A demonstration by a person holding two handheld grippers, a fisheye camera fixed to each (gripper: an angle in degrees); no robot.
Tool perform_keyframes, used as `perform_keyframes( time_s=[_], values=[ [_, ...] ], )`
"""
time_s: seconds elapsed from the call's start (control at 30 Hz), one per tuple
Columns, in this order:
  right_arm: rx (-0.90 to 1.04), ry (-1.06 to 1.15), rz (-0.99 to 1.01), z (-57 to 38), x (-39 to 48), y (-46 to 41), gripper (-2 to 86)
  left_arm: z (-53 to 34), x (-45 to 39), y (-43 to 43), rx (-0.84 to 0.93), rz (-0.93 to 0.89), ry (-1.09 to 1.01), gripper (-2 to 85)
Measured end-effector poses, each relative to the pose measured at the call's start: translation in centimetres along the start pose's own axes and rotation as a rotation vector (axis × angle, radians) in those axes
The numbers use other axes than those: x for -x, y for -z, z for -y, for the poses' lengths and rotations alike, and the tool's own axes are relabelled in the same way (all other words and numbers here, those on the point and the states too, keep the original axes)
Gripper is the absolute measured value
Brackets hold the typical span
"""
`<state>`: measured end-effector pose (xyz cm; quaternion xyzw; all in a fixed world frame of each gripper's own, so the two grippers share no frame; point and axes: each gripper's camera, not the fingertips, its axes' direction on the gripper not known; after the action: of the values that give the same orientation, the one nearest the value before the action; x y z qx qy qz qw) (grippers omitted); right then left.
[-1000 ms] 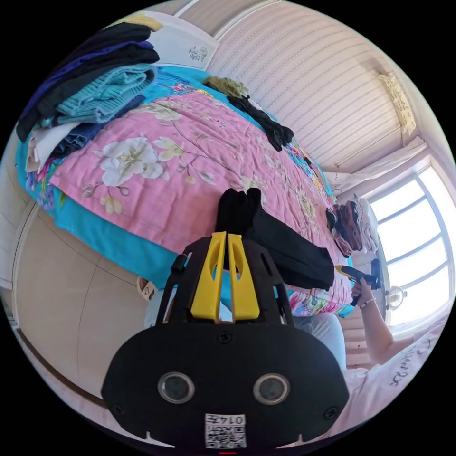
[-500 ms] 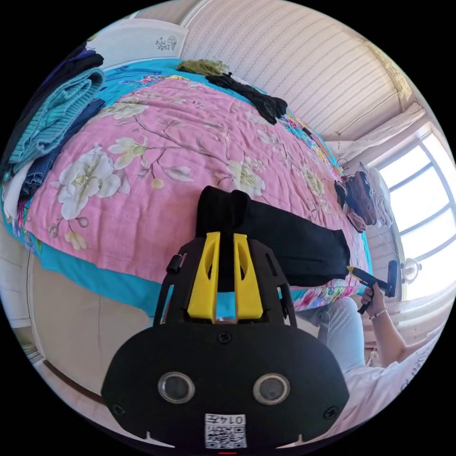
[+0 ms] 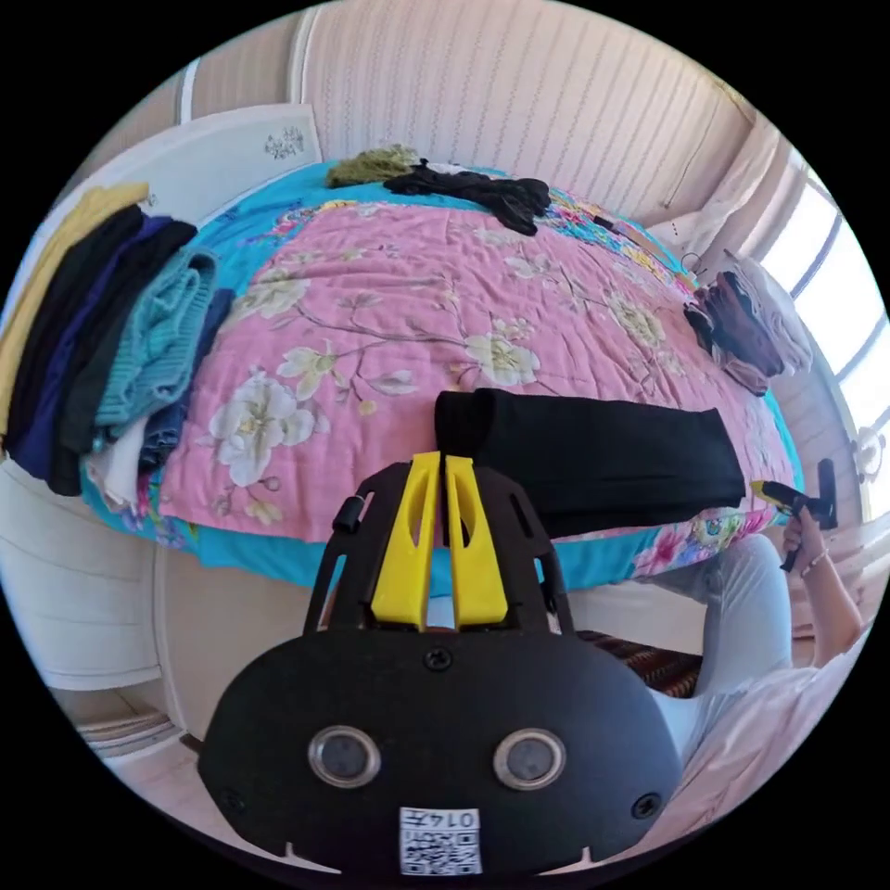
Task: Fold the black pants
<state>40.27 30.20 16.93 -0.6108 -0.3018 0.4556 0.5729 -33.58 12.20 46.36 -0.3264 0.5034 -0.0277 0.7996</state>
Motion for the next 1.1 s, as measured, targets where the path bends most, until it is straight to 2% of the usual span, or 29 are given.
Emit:
perform_keyframes(
  time_s=[0.07, 0.13, 0.27, 0.37, 0.43, 0.47, 0.53, 0.57, 0.77, 0.83, 0.9, 0.93, 1.1],
  values=[
    [-0.1, 0.213, -0.242, -1.5, 4.8, 0.6, 0.0, -1.5, -4.3, 1.5, -0.066, 0.064, -0.213, -0.9],
    [-0.157, 0.408, -0.372, -2.5, 9.7, -1.0, -0.3, -2.6, -8.9, 1.0, -0.102, 0.017, -0.386, -0.9],
    [-0.071, 0.681, -0.266, -1.8, 19.4, -8.6, -0.5, -5.7, -18.9, -4.4, -0.112, -0.174, -0.615, -1.0],
    [0.047, 0.738, -0.339, -0.4, 24.3, -14.8, -0.5, -6.9, -23.5, -7.8, -0.098, -0.146, -0.705, -1.0],
    [0.101, 0.758, -0.397, 0.2, 25.9, -18.0, -0.5, -7.7, -24.5, -10.2, -0.122, -0.075, -0.7, -1.0],
    [0.193, 0.764, -0.421, 0.5, 26.3, -20.6, -0.5, -8.1, -24.8, -12.3, -0.09, -0.027, -0.696, -1.0],
    [0.267, 0.721, -0.44, 0.6, 25.9, -23.7, -0.5, -9.0, -24.3, -15.3, -0.063, -0.039, -0.642, -1.0],
    [0.209, 0.751, -0.433, -0.1, 25.9, -23.6, -0.5, -10.0, -23.5, -15.6, -0.142, -0.071, -0.606, -1.0],
    [0.297, 0.803, -0.409, 0.1, 27.8, -22.8, -0.6, -10.9, -22.2, -15.4, -0.154, -0.093, -0.62, -1.0],
    [0.249, 0.816, -0.382, 0.2, 28.9, -22.1, -0.5, -11.1, -21.4, -14.8, -0.193, -0.106, -0.587, -1.0],
    [0.247, 0.805, -0.409, 0.5, 29.4, -22.9, -0.5, -11.5, -20.9, -15.8, -0.159, -0.131, -0.573, -1.0],
    [0.286, 0.8, -0.445, 0.8, 29.3, -24.4, -0.4, -11.7, -20.9, -17.3, -0.084, -0.15, -0.575, -1.0],
    [0.32, 0.768, -0.449, 1.7, 28.9, -25.4, -0.4, -12.2, -20.2, -18.3, -0.107, -0.144, -0.588, -1.0]
  ],
)
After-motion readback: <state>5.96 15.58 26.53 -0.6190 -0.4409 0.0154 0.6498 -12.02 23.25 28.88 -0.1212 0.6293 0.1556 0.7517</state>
